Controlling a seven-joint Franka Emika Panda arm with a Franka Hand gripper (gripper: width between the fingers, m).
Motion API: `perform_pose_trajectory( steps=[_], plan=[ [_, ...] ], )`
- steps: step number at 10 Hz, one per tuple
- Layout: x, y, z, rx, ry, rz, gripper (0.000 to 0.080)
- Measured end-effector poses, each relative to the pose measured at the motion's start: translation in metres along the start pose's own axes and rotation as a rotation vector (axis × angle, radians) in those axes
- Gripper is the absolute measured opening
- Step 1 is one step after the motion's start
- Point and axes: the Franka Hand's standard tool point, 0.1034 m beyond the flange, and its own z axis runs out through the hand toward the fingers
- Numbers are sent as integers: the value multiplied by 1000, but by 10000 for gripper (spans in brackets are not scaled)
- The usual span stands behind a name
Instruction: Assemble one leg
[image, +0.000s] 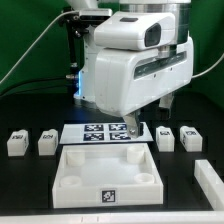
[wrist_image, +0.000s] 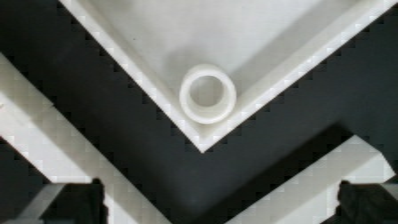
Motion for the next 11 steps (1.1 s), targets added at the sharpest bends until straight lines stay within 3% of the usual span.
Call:
perform_pose_trajectory(
  steps=[6, 8, 11],
  plan=[
    [-2, -4, 1, -7, 8, -30, 650],
    [-31, -33, 12, -13, 8, -213, 650],
    [-96, -66, 36, -17, 9, -588, 650]
  ],
)
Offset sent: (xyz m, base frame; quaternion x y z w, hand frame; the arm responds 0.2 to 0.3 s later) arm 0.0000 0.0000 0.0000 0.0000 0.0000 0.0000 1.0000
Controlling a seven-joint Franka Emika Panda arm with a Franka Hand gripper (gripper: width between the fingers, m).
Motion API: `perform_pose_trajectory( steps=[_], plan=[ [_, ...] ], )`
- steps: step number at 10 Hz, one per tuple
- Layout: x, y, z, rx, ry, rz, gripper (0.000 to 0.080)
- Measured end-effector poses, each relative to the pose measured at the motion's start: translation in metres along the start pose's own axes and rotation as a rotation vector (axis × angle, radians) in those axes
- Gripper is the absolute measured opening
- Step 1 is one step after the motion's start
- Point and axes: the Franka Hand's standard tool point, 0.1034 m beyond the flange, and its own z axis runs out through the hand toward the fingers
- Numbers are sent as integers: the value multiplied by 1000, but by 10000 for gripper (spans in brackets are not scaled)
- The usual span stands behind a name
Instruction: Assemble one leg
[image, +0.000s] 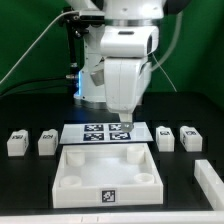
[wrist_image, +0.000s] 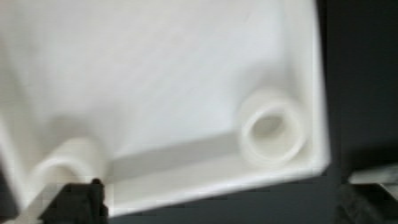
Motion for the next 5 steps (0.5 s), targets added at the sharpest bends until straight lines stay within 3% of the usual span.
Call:
perform_pose_trajectory(
  steps=[2, 5],
  plan=[
    [-17, -15, 17, -17, 10, -126, 650],
    [-27, -11, 41, 17, 19, -89, 650]
  ],
)
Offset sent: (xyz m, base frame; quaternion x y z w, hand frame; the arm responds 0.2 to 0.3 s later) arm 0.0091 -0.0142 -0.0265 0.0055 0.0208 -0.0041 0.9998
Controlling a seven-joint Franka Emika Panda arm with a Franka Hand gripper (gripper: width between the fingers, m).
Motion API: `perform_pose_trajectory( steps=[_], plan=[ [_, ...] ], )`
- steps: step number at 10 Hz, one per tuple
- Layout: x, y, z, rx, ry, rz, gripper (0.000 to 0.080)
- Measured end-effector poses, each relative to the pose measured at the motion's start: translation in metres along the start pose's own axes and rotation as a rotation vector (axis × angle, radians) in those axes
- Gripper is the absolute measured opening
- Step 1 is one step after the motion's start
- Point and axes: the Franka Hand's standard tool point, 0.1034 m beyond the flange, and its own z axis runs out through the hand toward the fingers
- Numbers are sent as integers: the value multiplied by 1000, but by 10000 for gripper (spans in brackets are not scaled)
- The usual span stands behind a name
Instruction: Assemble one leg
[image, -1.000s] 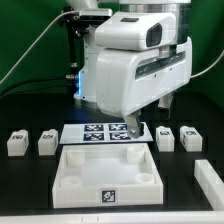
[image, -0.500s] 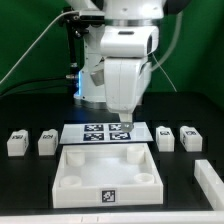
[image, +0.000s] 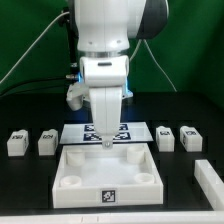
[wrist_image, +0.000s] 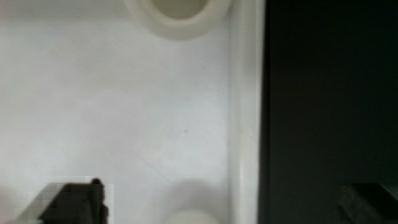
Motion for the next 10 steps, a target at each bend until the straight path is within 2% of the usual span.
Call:
perform_pose_trajectory(
  steps=[3, 4, 5, 6, 7, 8, 9, 10],
  plan=[
    [0, 1, 25, 21, 11, 10, 650],
    [1, 1, 25, 19, 11, 19, 650],
    [0, 1, 25, 19, 11, 19, 552],
    [0, 1, 25, 20, 11, 20, 413],
    [0, 1, 26, 20, 11, 20, 413],
    [0, 0, 26, 20, 11, 20, 277],
    [0, 0, 26, 21, 11, 20, 97],
    [0, 0, 26, 20, 11, 20, 97]
  ],
)
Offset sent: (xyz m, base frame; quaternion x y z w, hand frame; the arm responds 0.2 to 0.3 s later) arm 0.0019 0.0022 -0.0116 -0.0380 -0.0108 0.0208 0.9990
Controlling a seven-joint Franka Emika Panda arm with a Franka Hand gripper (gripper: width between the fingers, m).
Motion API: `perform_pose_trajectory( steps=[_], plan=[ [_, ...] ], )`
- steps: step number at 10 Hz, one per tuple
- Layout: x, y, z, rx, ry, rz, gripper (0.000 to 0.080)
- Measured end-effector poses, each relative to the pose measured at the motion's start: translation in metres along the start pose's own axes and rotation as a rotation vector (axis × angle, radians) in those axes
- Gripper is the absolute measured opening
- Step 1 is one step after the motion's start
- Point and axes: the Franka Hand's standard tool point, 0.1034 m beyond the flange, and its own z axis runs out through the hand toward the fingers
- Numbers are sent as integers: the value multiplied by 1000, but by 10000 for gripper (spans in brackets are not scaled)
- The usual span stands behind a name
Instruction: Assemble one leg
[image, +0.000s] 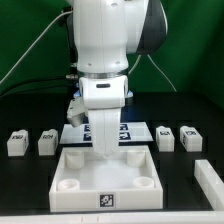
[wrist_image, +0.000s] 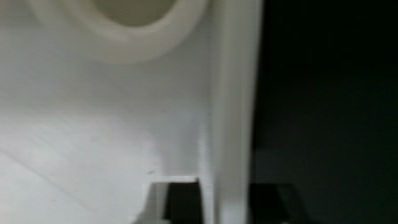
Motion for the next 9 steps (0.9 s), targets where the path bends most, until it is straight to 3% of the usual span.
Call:
perform_pose_trajectory(
  steps=[1, 7, 9],
  plan=[
    [0, 0, 0, -2, 0, 0, 58],
    [0, 1, -1, -5, 0, 0, 59],
    [14, 9, -2, -15, 7, 4, 60]
  ],
)
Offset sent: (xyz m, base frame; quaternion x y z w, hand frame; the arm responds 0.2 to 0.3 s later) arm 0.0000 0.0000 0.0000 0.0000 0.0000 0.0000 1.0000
